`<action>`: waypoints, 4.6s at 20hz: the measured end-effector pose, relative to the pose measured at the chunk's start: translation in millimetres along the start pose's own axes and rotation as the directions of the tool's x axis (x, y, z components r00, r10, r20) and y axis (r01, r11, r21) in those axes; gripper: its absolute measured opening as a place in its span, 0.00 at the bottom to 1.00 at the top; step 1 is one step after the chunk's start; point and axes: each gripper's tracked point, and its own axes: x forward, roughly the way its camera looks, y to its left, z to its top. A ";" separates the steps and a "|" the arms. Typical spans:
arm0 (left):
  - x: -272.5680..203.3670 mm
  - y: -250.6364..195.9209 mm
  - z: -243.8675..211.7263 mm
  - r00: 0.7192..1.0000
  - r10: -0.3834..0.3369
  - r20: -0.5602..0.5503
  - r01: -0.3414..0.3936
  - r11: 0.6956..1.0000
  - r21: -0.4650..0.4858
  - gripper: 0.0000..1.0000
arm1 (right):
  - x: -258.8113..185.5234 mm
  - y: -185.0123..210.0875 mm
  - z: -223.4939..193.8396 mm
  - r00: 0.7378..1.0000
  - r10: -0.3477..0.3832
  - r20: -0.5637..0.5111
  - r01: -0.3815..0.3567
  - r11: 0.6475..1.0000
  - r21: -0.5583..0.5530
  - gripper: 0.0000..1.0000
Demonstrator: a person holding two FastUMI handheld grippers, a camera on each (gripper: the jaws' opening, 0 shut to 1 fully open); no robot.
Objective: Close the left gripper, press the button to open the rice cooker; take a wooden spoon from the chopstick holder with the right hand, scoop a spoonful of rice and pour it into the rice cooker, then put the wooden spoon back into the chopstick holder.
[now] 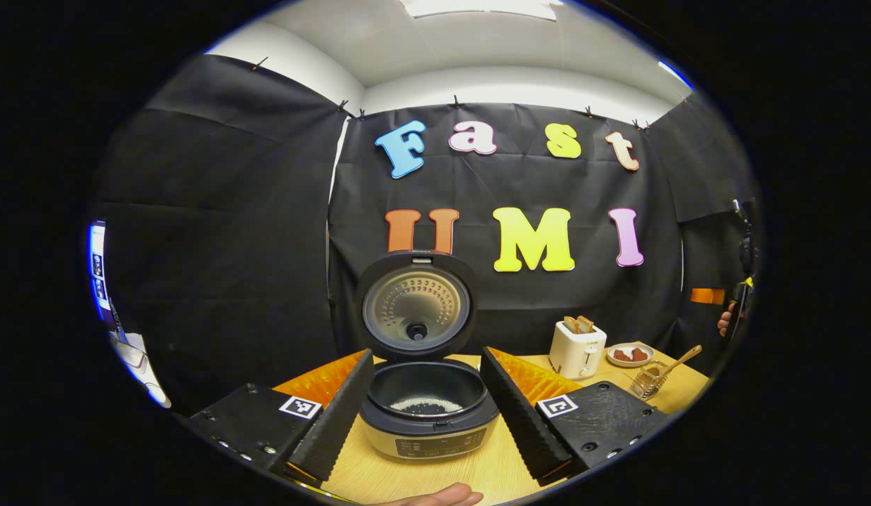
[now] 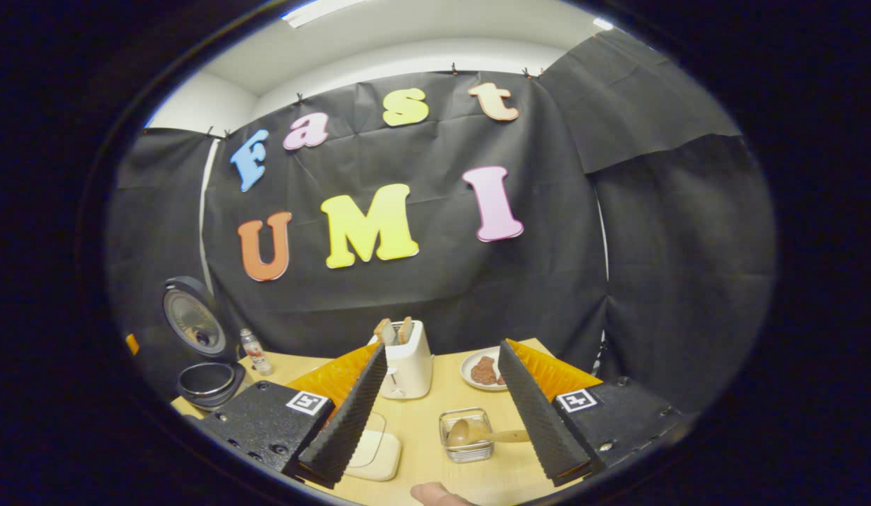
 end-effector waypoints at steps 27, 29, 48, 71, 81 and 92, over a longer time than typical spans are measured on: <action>243.5 14.1 128.7 0.994 0.050 0.095 -0.056 0.996 0.064 0.96 | -127.6 47.5 -5.2 0.977 0.163 0.140 -0.147 0.982 -0.117 0.98; 264.7 23.5 119.2 0.995 0.078 0.062 -0.081 0.995 0.052 0.96 | -126.1 36.3 -4.2 0.980 0.136 0.145 -0.121 0.987 -0.109 0.98; 211.1 16.3 35.4 0.973 0.057 -0.224 -0.060 0.998 -0.007 1.00 | -146.2 62.0 -31.9 0.980 0.190 0.065 -0.188 0.981 -0.038 1.00; 111.7 -9.4 -93.8 0.925 0.077 -0.372 -0.072 0.997 0.028 0.97 | -183.1 64.5 -35.9 0.979 0.148 0.138 -0.148 0.989 -0.010 0.95; 83.1 -9.4 -121.0 0.894 0.106 -0.435 -0.098 0.994 0.040 0.98 | -187.2 65.7 -32.6 0.974 0.158 0.164 -0.162 0.987 0.010 1.00; 81.6 -10.1 -120.1 0.959 0.146 -0.245 -0.138 0.989 0.047 0.98 | -183.6 67.7 -45.8 0.977 0.165 0.134 -0.170 0.985 0.027 1.00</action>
